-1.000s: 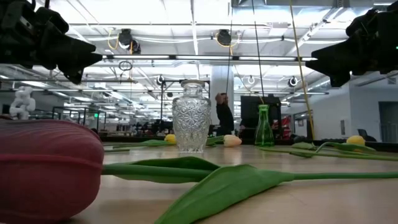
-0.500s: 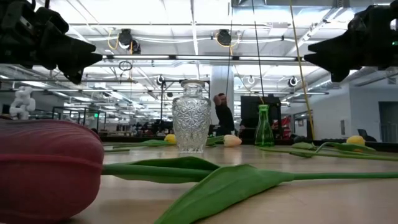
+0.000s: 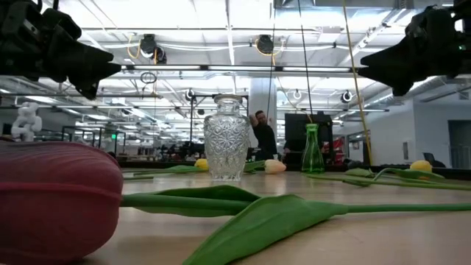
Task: Sort flowers into vase by color
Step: Put the right yellow tulip into the green vase
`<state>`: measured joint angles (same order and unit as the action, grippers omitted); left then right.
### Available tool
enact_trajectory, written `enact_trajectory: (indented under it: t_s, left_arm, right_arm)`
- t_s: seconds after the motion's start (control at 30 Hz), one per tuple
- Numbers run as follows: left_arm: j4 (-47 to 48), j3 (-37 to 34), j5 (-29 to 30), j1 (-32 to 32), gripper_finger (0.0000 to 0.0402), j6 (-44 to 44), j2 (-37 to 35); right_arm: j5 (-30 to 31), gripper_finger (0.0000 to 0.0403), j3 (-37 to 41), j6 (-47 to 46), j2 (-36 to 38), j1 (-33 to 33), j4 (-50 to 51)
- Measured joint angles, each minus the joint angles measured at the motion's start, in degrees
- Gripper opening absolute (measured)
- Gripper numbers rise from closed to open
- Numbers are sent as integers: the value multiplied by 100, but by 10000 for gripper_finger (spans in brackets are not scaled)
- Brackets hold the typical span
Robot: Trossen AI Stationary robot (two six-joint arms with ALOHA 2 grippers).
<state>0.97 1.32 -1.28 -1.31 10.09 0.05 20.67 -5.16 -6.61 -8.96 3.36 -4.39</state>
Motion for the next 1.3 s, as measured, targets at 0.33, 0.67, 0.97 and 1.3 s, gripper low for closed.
enact_trajectory:
  t_s: [0.33, 0.67, 0.97, 1.3]
  left_arm:
    - [-1, 0, 0, 1, 146, 2, 0]
    - [-1, 0, 2, -1, 146, 0, 0]
    - [0, 0, 0, -1, 146, 0, 0]
    - [-1, 0, 1, -1, 146, 0, 2]
  right_arm:
    - [826, 183, -1188, 356, -2248, -3, -55]
    - [1719, 183, -2810, 578, -4126, -2, 25]
    - [1804, 183, -3930, -2177, -4740, -4, 2402]
    - [1800, 183, -4241, -5027, -4828, -41, 4311]
